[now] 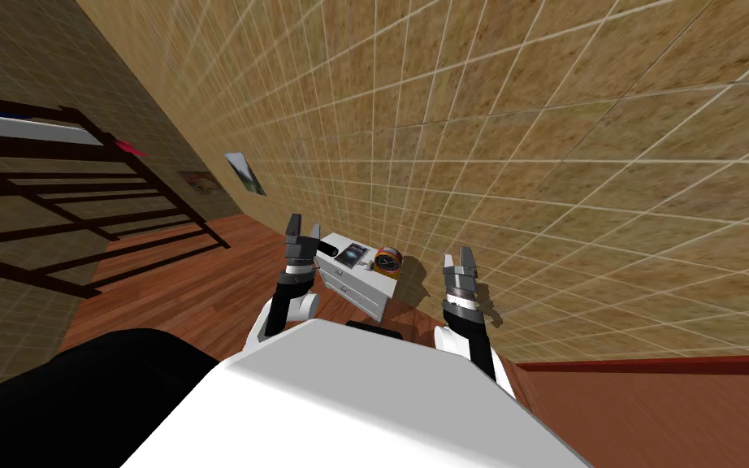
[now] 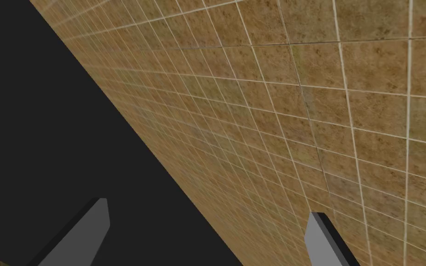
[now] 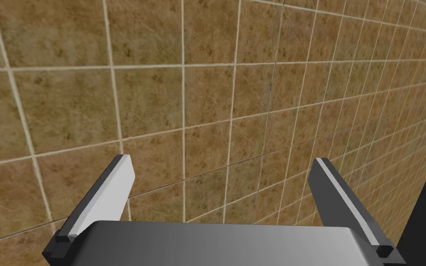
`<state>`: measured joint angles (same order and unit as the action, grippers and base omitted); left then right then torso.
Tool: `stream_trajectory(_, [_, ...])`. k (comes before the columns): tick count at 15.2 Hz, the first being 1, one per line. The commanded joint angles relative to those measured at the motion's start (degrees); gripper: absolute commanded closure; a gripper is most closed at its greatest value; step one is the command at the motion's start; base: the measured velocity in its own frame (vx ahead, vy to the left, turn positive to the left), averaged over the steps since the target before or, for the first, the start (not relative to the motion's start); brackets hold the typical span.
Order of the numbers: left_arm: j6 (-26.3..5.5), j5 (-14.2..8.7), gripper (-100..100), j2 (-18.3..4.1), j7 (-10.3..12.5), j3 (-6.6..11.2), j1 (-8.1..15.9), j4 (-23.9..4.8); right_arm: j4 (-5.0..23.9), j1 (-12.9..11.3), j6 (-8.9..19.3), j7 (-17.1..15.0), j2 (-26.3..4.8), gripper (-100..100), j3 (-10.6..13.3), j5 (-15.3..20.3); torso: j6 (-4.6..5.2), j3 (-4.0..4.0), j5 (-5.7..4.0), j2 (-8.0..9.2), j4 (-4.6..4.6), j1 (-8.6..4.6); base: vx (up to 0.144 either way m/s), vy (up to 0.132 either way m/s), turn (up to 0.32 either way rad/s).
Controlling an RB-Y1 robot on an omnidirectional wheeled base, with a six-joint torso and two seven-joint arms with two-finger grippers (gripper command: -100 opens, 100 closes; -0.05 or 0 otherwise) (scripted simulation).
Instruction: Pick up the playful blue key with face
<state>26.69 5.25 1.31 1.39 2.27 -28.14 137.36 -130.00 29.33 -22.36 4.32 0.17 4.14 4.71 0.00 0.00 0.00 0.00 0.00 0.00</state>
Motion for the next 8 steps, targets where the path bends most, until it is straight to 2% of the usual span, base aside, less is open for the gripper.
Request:
stream_trajectory(1, [-0.7, -0.5, -100, -2.4, -0.1, 0.08, 0.2, -0.7, 0.0, 0.0, 0.0, 0.0, 0.0, 0, 0.0, 0.0, 0.0, 0.0, 0.0, 0.0, 0.0, 0.0, -0.005, -0.008, -0.043])
stream_trajectory(3, [-1.4, -1.1, -100, -4.2, -0.2, 0.17, 0.4, -1.5, 0.0, 0.0, 0.0, 0.0, 0.0, 0, 0.0, 0.0, 0.02, 0.02, 0.0, 0.03, 0.0, -0.03, -0.014, -0.018, -0.073])
stream_trajectory(4, [-2.4, -1.8, -100, -6.0, -0.3, 0.28, 0.6, -2.5, 0.0, 0.0, 0.0, 0.0, 0.0, 0, 0.0, 0.0, 0.01, 0.02, -0.01, 0.05, 0.01, -0.05, -0.017, -0.025, -0.107])
stream_trajectory(5, [-2.4, -1.8, -100, -6.0, -0.3, 0.28, 0.6, -2.5, 0.0, 0.0, 0.0, 0.0, 0.0, 0, 0.0, 0.0, 0.02, 0.03, -0.01, 0.06, 0.01, -0.07, -0.019, -0.024, -0.078])
stream_trajectory(7, [-4.9, -3.8, -100, -9.2, -0.7, 0.58, 1.2, -5.2, 0.0, 0.0, 0.0, 0.0, 0.0, 0, 0.0, 0.0, 0.02, 0.04, -0.02, 0.08, 0.01, -0.09, -0.027, -0.037, -0.126])
stream_trajectory(8, [-4.9, -3.8, -100, -9.8, -0.7, 0.58, 1.2, -5.2, 0.0, 0.0, 0.0, 0.0, 0.0, 0, 0.0, 0.0, 0.03, 0.05, -0.02, 0.1, 0.01, -0.13, -0.03, -0.043, -0.127])
